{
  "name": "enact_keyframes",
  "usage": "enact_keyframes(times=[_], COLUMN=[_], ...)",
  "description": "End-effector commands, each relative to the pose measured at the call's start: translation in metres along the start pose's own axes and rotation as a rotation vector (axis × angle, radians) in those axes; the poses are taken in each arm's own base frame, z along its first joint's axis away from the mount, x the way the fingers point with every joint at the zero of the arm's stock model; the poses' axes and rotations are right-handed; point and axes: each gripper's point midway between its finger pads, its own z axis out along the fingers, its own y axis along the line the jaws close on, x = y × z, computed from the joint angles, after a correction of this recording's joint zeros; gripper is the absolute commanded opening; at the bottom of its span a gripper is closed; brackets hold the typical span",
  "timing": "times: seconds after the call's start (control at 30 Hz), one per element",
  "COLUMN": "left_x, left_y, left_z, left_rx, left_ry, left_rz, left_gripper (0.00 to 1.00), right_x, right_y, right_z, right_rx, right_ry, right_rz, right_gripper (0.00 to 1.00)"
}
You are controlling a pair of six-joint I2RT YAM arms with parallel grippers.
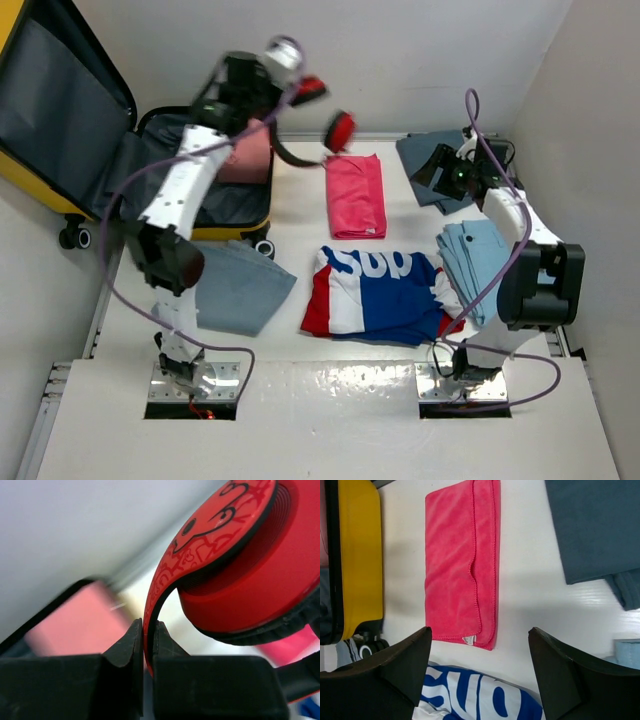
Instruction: Pack the luggage
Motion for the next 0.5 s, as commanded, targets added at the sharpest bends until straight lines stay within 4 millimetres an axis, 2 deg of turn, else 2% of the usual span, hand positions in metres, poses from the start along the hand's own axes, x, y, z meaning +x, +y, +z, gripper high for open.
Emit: enact_keyframes(times=[0.0, 0.03, 0.07, 0.1, 0.13, 0.17, 0.23, 0.27, 0.3, 0.33, 0.37, 0.4, 0.43, 0.47], left_x=[0.012, 0.027, 0.049, 0.06, 0.063, 0.085, 0.104, 0.117, 0.122, 0.127, 0.143, 0.153, 0.163, 0.167], left_y=[0.144, 0.165, 0.201, 0.218, 0.234, 0.259, 0.278, 0.295, 0.302, 0.307, 0.311, 0.317, 0.317, 0.318], left_z=[-0.069, -0.078, -0.103, -0.112, -0.13, -0.15, -0.166, -0.185, -0.193, -0.201, -0.197, -0.201, -0.198, -0.194], left_rx=[-0.447, -0.518, -0.647, -0.697, -0.752, -0.843, -0.909, -0.986, -1.021, -1.051, -1.068, -1.105, -1.115, -1.111], left_ry=[-0.016, 0.016, 0.06, 0.07, 0.071, 0.097, 0.117, 0.126, 0.13, 0.139, 0.177, 0.202, 0.236, 0.249], left_rz=[-0.209, -0.223, -0.248, -0.269, -0.28, -0.34, -0.385, -0.424, -0.442, -0.446, -0.462, -0.466, -0.468, -0.469], left_gripper=[0.0, 0.0, 0.0, 0.0, 0.0, 0.0, 0.0, 0.0, 0.0, 0.0, 0.0, 0.0, 0.0, 0.0], right_x=[-0.009, -0.01, -0.005, -0.005, -0.005, -0.004, -0.003, -0.003, 0.0, -0.005, -0.005, -0.004, 0.001, 0.002], right_y=[0.019, 0.023, 0.022, 0.027, 0.028, 0.028, 0.035, 0.037, 0.04, 0.04, 0.041, 0.039, 0.051, 0.051], right_z=[0.01, 0.012, 0.017, 0.019, 0.024, 0.026, 0.031, 0.034, 0.038, 0.04, 0.041, 0.044, 0.048, 0.049], right_rx=[-0.062, -0.069, -0.07, -0.076, -0.081, -0.082, -0.094, -0.097, -0.104, -0.105, -0.104, -0.103, -0.121, -0.12], right_ry=[-0.02, -0.024, -0.006, -0.004, 0.0, 0.005, 0.014, 0.017, 0.027, 0.018, 0.02, 0.026, 0.04, 0.048], right_rz=[-0.011, -0.012, -0.01, -0.008, -0.007, -0.008, -0.013, -0.019, -0.018, -0.018, -0.017, -0.014, -0.029, -0.025], right_gripper=[0.77, 0.77, 0.77, 0.77, 0.77, 0.77, 0.77, 0.77, 0.77, 0.77, 0.77, 0.77, 0.77, 0.77])
